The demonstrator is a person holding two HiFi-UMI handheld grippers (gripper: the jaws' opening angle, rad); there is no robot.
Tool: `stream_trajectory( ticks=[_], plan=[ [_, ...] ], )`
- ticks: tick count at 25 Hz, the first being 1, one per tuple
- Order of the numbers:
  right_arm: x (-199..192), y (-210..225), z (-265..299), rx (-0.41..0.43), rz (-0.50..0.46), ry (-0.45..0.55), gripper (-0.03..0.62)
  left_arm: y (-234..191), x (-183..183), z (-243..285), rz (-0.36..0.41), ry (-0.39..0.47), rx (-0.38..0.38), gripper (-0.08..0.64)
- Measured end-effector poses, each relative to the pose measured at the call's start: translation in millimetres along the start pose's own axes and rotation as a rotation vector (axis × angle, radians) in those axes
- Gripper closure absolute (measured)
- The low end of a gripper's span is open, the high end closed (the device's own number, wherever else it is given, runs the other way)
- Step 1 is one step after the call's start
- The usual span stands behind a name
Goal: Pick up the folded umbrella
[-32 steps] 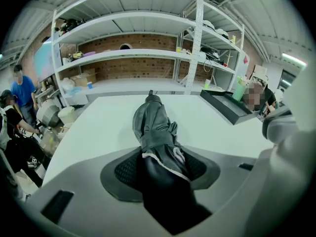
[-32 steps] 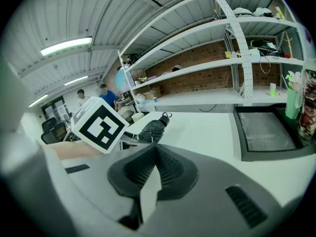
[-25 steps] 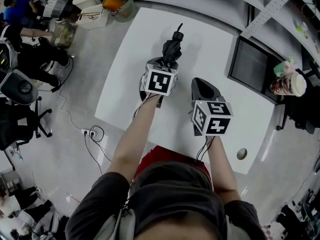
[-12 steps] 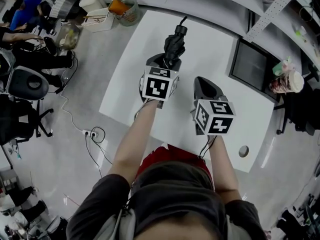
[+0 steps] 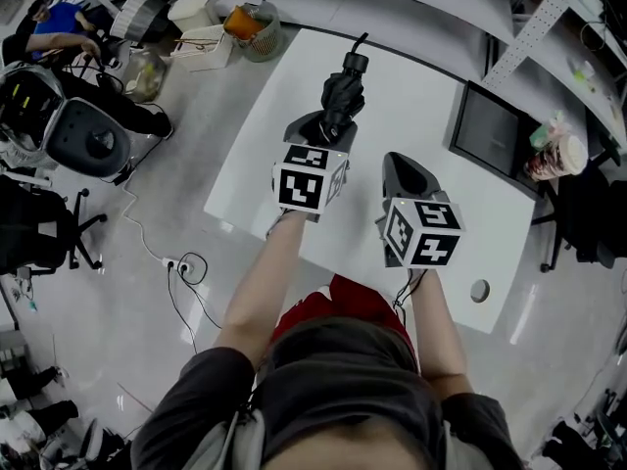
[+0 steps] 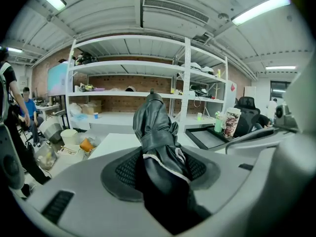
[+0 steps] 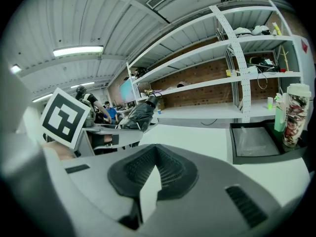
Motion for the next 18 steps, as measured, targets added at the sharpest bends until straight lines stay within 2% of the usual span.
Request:
stream_trajectory(
  ticks=[18],
  plan=[
    [3.8, -60.5, -55.2, 0.024, -0.037, 0.097, 0.574, 13.6, -17.1, -106.7, 0.004, 0.142, 0.003, 0.345]
  ],
)
Point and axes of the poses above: the fingertips, and each gripper's own axes: z forward along the fingers, y to its right, x out of its top, the point moved 3 cm from there along -z, backward along the fingers, and after that the axes turned 9 degrees about -y, right-handed, at the moved point
